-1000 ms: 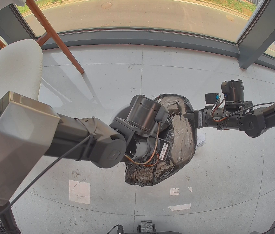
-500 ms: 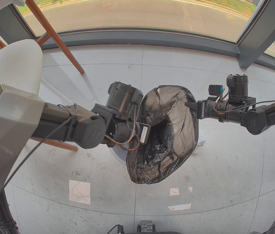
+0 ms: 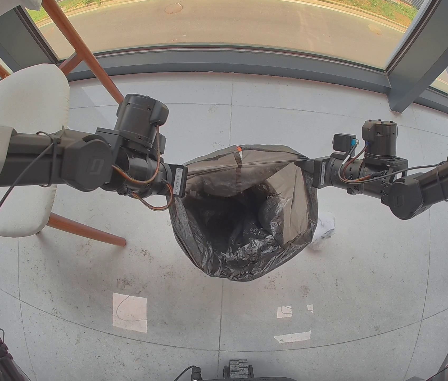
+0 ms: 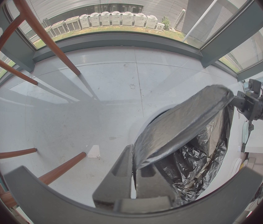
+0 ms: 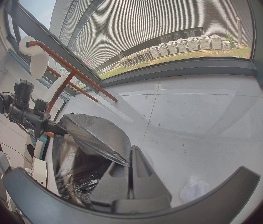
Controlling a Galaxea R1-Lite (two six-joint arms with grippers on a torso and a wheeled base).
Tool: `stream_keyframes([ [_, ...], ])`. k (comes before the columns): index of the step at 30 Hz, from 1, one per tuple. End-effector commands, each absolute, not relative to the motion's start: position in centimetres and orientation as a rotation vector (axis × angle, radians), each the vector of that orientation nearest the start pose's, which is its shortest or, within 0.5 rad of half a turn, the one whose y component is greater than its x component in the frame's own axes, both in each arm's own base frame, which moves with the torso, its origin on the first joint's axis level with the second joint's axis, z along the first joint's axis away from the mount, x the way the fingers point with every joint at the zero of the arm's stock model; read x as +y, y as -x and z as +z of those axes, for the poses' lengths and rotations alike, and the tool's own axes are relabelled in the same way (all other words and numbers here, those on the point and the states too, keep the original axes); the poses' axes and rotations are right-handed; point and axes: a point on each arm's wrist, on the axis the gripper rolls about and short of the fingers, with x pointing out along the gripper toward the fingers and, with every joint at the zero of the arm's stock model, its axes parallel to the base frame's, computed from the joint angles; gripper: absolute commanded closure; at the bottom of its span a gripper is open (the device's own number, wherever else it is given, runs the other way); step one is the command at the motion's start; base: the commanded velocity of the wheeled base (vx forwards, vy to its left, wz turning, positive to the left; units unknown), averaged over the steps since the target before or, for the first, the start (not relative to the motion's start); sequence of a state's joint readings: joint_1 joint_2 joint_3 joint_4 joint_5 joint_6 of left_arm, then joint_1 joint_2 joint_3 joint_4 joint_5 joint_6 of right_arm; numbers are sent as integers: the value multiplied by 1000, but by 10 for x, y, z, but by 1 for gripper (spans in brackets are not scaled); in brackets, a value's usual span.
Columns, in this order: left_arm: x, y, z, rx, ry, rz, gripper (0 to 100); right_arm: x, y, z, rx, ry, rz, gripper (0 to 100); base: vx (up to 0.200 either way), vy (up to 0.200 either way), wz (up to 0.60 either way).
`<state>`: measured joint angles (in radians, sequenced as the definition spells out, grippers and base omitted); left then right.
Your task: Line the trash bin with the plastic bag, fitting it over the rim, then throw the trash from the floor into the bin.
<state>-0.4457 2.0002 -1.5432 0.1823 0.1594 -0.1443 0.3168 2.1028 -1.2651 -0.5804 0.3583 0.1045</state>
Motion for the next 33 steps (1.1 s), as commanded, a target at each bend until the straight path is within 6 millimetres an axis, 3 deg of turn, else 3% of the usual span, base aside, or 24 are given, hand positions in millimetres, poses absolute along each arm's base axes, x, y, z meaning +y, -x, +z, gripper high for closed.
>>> stream_keyframes([
  [1, -161, -354, 207, 623, -46, -220, 100, 146, -416, 137, 310, -105, 659, 100, 0, 0, 0],
  [2, -161, -354, 206, 629, -48, -221, 100, 147, -419, 138, 303, -106, 659, 100, 0, 0, 0],
  [3, -162, -353, 204, 633, -50, -222, 100, 147, -419, 140, 298, -109, 659, 0, 0, 0, 0],
  [7, -161, -353, 201, 644, -57, -222, 100, 144, -411, 147, 299, -118, 663, 0, 0, 0, 0],
  [10, -161, -354, 199, 647, -58, -219, 100, 136, -391, 171, 274, -130, 695, 0, 0, 0, 0],
  [11, -161, -354, 199, 647, -58, -219, 100, 136, -391, 171, 274, -130, 695, 0, 0, 0, 0],
  [12, -159, -355, 198, 650, -58, -213, 100, 129, -373, 182, 307, -139, 722, 0, 0, 0, 0],
  [18, -145, -373, 182, 684, -57, -166, 100, 104, -331, 209, 305, -151, 705, 0, 0, 0, 0],
  [28, -151, -415, 141, 709, -52, -142, 100, 87, -277, 218, 316, -171, 696, 0, 0, 0, 0],
  [31, -155, -415, 136, 706, -53, -151, 100, 84, -266, 218, 317, -171, 692, 0, 0, 0, 0],
  [33, -159, -405, 133, 732, -68, -166, 100, 81, -260, 217, 318, -171, 689, 0, 0, 0, 0],
])
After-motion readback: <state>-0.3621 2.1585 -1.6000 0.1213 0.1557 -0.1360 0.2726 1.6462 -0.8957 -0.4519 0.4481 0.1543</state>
